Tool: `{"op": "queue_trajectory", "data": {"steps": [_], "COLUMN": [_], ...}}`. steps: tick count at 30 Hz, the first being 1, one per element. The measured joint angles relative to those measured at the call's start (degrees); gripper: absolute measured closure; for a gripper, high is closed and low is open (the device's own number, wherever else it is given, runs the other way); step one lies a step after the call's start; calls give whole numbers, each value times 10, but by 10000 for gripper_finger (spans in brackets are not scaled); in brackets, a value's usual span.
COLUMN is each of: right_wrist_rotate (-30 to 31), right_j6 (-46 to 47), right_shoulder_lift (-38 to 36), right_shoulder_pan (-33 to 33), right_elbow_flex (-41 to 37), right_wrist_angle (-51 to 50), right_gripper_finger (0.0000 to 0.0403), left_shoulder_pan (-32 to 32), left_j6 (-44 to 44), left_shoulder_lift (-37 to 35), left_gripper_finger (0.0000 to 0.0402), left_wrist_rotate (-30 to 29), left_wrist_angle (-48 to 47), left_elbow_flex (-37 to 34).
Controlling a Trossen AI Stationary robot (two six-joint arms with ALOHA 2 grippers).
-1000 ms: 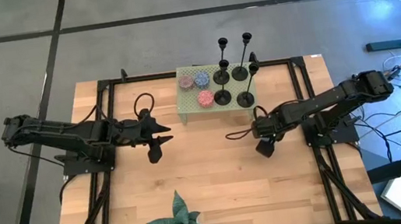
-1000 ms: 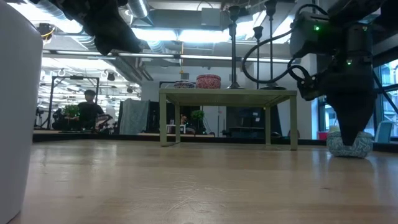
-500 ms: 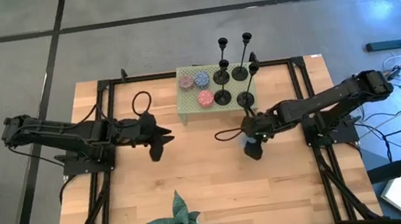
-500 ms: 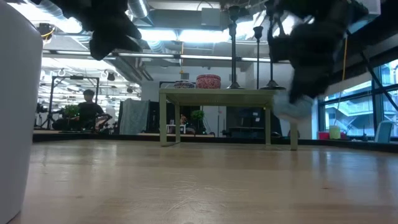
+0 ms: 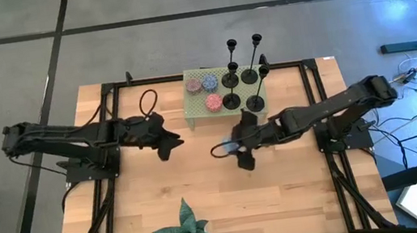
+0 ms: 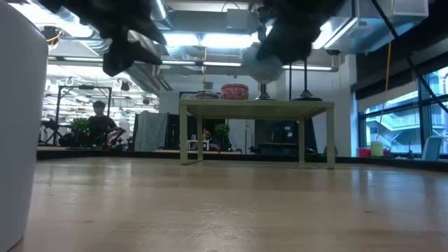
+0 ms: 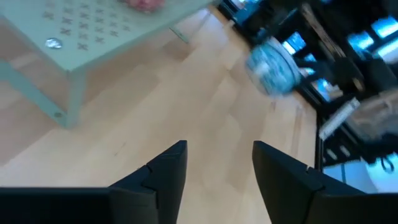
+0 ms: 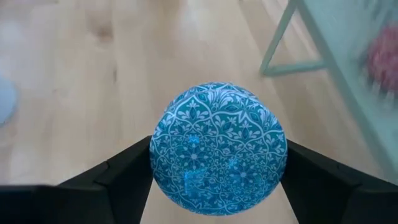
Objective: Pick & Place candle stick holders
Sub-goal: Put the light blue scented candle on the shelf
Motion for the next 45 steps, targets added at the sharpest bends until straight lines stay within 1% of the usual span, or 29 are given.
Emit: {"op": "queue_trajectory", "data": {"steps": [3, 6, 9, 11, 13, 16, 21, 25, 29, 39, 45], "right_wrist_rotate": [11, 20, 51, 73, 87, 91, 97, 120, 108, 116, 116], "right_j6": [-27, -51, -74, -91, -103, -105, -114, -115, -115, -100, -102], "right_shoulder_lift": [47, 92, 133, 158, 178, 199, 206, 206, 206, 206, 206], "right_shoulder_pan": [0, -5, -7, -7, -8, -8, -8, -8, -8, -8, -8], "right_elbow_flex": [48, 101, 154, 188, 216, 240, 246, 246, 246, 246, 251], "right_wrist_angle": [-4, -5, -23, -39, -50, -55, -65, -68, -69, -114, -105], "right_gripper_finger": [96, 98, 99, 99, 100, 100, 100, 100, 100, 100, 100], "left_shoulder_pan": [17, 31, 33, 33, 33, 36, 36, 36, 35, 36, 36], "left_j6": [-22, -47, -73, -89, -107, -119, -123, -122, -121, -121, -121], "left_shoulder_lift": [17, 38, 65, 83, 99, 115, 123, 123, 123, 123, 123], "left_gripper_finger": [209, 198, 192, 192, 192, 192, 191, 191, 191, 191, 191], "left_wrist_rotate": [17, 66, 114, 135, 136, 135, 136, 130, 130, 133, 131], "left_wrist_angle": [20, 63, 111, 139, 160, 190, 206, 199, 194, 191, 190], "left_elbow_flex": [0, 0, 0, 0, 0, -1, -2, -1, 0, 0, 0]}}
